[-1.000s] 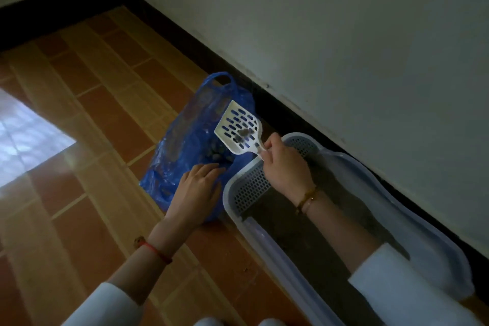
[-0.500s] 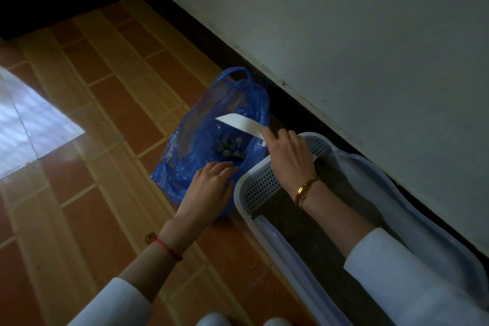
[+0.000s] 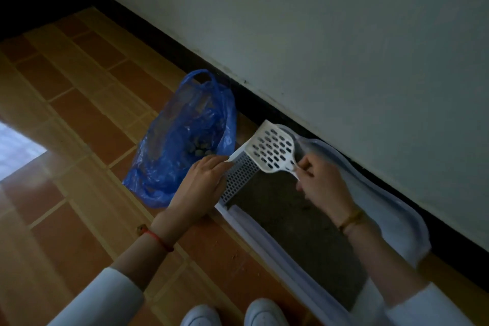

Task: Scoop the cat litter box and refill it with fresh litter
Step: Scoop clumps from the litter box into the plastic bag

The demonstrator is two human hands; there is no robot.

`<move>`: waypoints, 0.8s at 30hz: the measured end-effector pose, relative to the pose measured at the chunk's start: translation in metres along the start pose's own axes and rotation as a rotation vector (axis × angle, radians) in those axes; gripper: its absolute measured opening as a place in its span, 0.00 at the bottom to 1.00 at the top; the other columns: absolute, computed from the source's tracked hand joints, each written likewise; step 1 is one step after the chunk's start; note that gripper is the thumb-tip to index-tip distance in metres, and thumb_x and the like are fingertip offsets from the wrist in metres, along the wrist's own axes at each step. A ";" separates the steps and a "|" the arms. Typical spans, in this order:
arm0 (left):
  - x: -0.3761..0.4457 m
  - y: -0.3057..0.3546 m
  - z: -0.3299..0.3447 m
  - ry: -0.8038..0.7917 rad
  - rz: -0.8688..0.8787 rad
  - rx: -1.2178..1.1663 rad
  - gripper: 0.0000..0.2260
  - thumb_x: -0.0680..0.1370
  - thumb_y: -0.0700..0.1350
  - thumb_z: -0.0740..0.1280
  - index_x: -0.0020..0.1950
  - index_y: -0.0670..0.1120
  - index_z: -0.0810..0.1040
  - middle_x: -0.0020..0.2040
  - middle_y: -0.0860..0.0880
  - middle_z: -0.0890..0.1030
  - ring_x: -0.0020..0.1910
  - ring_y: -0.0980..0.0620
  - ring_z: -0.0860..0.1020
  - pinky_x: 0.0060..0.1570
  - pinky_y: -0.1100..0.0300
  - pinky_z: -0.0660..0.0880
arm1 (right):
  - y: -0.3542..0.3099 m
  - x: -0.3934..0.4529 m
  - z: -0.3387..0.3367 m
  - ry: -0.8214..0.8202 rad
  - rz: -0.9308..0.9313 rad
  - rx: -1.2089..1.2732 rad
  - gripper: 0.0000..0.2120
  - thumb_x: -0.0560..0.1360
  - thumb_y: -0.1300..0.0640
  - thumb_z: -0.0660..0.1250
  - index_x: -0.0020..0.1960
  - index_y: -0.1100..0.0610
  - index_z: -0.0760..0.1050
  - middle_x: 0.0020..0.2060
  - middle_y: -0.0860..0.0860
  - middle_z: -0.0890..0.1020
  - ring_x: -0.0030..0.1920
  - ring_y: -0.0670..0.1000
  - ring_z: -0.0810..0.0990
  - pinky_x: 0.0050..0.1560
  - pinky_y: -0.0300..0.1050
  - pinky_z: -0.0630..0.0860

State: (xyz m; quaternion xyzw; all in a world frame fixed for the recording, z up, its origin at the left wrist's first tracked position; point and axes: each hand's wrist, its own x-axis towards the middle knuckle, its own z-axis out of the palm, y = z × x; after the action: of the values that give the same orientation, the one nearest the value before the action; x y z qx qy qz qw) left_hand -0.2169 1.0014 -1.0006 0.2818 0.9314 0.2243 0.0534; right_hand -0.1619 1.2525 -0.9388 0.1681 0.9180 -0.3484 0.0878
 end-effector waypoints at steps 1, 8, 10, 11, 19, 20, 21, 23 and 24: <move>0.002 0.003 0.001 -0.006 0.019 0.002 0.20 0.79 0.51 0.53 0.66 0.47 0.74 0.66 0.48 0.76 0.65 0.48 0.73 0.62 0.46 0.72 | 0.014 -0.011 -0.007 -0.056 0.077 0.013 0.05 0.79 0.54 0.60 0.45 0.52 0.71 0.36 0.52 0.80 0.36 0.52 0.81 0.38 0.49 0.81; 0.008 0.027 0.011 -0.018 0.099 0.022 0.16 0.78 0.41 0.65 0.65 0.45 0.75 0.65 0.46 0.76 0.66 0.47 0.72 0.66 0.47 0.69 | 0.078 -0.067 -0.028 -0.368 0.368 -0.300 0.04 0.78 0.52 0.61 0.46 0.50 0.71 0.37 0.49 0.80 0.36 0.46 0.80 0.41 0.39 0.79; 0.010 0.032 0.014 -0.028 0.103 0.029 0.15 0.77 0.40 0.66 0.64 0.44 0.76 0.65 0.45 0.76 0.66 0.46 0.72 0.66 0.46 0.70 | 0.079 -0.073 -0.024 -0.432 0.399 -0.303 0.05 0.79 0.53 0.60 0.45 0.51 0.70 0.36 0.49 0.80 0.34 0.46 0.78 0.40 0.40 0.78; 0.010 0.034 0.015 -0.034 0.104 0.030 0.15 0.77 0.39 0.65 0.65 0.44 0.76 0.66 0.45 0.76 0.67 0.46 0.72 0.66 0.45 0.70 | 0.079 -0.074 -0.020 -0.456 0.409 -0.288 0.06 0.79 0.53 0.59 0.44 0.50 0.70 0.36 0.50 0.80 0.33 0.46 0.78 0.39 0.39 0.77; 0.008 0.028 0.017 -0.052 0.072 0.035 0.19 0.78 0.48 0.54 0.66 0.46 0.74 0.66 0.47 0.75 0.67 0.47 0.71 0.65 0.46 0.70 | 0.070 -0.071 0.033 -0.447 0.433 0.034 0.05 0.78 0.55 0.60 0.45 0.54 0.71 0.36 0.52 0.80 0.32 0.48 0.78 0.32 0.39 0.74; 0.007 0.026 0.016 -0.047 0.066 0.031 0.21 0.78 0.50 0.52 0.66 0.46 0.74 0.66 0.47 0.76 0.67 0.47 0.71 0.65 0.46 0.69 | 0.067 -0.070 0.041 -0.430 0.441 0.099 0.04 0.78 0.55 0.61 0.46 0.54 0.72 0.36 0.52 0.80 0.32 0.48 0.78 0.32 0.39 0.74; 0.006 0.024 0.015 -0.039 0.059 0.029 0.22 0.78 0.50 0.51 0.67 0.47 0.74 0.66 0.47 0.76 0.66 0.47 0.71 0.65 0.46 0.70 | 0.064 -0.068 0.049 -0.409 0.448 0.160 0.04 0.79 0.55 0.61 0.46 0.53 0.72 0.36 0.52 0.80 0.32 0.47 0.78 0.30 0.38 0.73; 0.004 0.019 0.015 -0.023 0.038 0.024 0.22 0.78 0.50 0.50 0.67 0.48 0.74 0.66 0.48 0.76 0.67 0.48 0.71 0.64 0.45 0.70 | 0.057 -0.063 0.064 -0.372 0.468 0.280 0.04 0.79 0.56 0.61 0.46 0.53 0.73 0.37 0.51 0.79 0.33 0.47 0.78 0.28 0.36 0.73; 0.004 0.016 0.015 -0.025 0.026 0.022 0.22 0.79 0.50 0.49 0.68 0.49 0.73 0.66 0.49 0.75 0.67 0.49 0.70 0.64 0.45 0.70 | 0.054 -0.061 0.069 -0.354 0.475 0.331 0.04 0.79 0.56 0.61 0.45 0.52 0.73 0.38 0.51 0.79 0.33 0.47 0.78 0.28 0.36 0.72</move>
State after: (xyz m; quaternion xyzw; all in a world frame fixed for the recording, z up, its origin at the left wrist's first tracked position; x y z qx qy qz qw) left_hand -0.2088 1.0213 -1.0067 0.2974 0.9292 0.2112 0.0588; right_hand -0.0824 1.2289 -1.0064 0.3260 0.7547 -0.4862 0.2962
